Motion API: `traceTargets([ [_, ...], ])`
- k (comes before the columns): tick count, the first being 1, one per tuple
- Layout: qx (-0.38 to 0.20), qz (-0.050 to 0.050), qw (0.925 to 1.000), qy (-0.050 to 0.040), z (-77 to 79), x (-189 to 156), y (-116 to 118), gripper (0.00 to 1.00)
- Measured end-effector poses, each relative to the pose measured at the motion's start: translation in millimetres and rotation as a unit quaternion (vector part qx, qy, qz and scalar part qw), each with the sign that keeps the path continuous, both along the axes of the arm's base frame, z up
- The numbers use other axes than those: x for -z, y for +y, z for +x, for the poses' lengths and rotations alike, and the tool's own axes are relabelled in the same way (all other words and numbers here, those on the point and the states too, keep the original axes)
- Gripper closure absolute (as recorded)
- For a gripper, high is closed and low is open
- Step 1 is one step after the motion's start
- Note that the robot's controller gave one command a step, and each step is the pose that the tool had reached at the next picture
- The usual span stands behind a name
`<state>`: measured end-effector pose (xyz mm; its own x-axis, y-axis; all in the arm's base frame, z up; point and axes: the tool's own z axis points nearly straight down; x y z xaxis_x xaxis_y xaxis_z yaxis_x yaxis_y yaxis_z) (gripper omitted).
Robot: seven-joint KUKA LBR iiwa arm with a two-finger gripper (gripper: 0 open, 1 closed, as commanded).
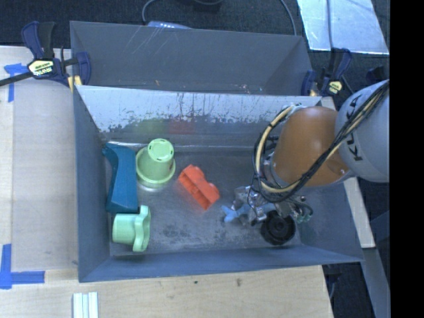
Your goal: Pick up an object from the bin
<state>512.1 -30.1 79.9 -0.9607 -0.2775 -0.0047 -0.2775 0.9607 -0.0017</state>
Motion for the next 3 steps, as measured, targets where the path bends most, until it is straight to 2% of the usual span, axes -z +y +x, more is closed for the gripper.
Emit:
traceTargets([
  [1,0.0,0.0,1.0,0.0,0.0,0.0,0.0,1.0],
  [2,-0.01,0.0,0.9999,0.0001,6.4,-29.0,-5.0,1.0],
  [3,-0.014,0.0,0.9999,-0.0014,-14.3,-132.2,-11.6,1.0],
])
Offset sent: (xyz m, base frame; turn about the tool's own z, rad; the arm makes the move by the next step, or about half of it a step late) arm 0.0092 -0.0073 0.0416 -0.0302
